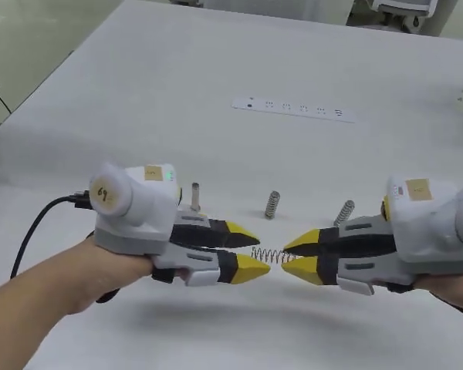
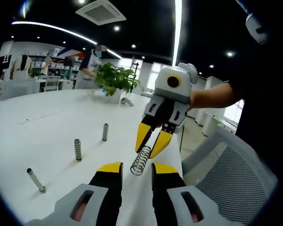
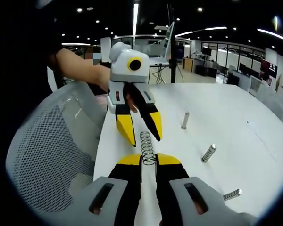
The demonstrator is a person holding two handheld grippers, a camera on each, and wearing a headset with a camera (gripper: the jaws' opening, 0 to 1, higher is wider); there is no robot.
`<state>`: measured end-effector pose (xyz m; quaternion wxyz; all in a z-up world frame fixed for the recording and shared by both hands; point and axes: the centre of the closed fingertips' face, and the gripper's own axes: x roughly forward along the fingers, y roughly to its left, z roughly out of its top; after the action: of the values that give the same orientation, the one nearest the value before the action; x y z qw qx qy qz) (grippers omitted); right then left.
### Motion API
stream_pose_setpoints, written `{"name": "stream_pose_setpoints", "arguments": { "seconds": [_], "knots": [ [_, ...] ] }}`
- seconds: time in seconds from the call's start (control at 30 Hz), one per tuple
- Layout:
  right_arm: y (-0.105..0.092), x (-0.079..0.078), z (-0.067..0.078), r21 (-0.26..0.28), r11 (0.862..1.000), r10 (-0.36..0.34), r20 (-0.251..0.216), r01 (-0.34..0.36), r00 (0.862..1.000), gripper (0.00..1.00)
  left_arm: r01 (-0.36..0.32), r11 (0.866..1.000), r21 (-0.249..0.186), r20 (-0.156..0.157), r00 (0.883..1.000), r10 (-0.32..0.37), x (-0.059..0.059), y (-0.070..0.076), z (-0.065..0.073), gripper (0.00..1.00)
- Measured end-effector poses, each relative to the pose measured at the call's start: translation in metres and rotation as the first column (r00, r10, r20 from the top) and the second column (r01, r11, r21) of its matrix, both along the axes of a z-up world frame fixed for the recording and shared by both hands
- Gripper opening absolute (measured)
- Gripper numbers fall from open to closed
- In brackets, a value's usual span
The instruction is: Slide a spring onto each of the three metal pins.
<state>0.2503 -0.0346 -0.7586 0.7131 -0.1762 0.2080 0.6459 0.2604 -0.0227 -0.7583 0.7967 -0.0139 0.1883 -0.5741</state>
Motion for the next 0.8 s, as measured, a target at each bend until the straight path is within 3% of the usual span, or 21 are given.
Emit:
{"name": "stream_pose_setpoints", "arguments": {
  "seconds": [0.27,0.3,0.8],
  "knots": [
    [0.0029,-0.0037,0.0018,0.018,1.000,0.004,-0.009,-0.004,1.000,0.08,0.023,1.000,-0.005,0.010,1.000,-0.023,-0.0052,-0.0027,0.0023,0.05],
    [0.0025,-0.0040,0.0011,0.013,1.000,0.007,-0.006,-0.007,1.000,0.08,0.028,1.000,0.002,0.023,0.999,-0.028,-0.0059,-0.0028,0.0024,0.05],
    [-0.0006,-0.0047,0.0037,0.030,0.999,-0.016,-0.035,0.017,0.999,0.09,0.040,0.999,-0.014,0.033,0.999,-0.039,-0.0089,-0.0052,0.0073,0.03]
  ]
}}
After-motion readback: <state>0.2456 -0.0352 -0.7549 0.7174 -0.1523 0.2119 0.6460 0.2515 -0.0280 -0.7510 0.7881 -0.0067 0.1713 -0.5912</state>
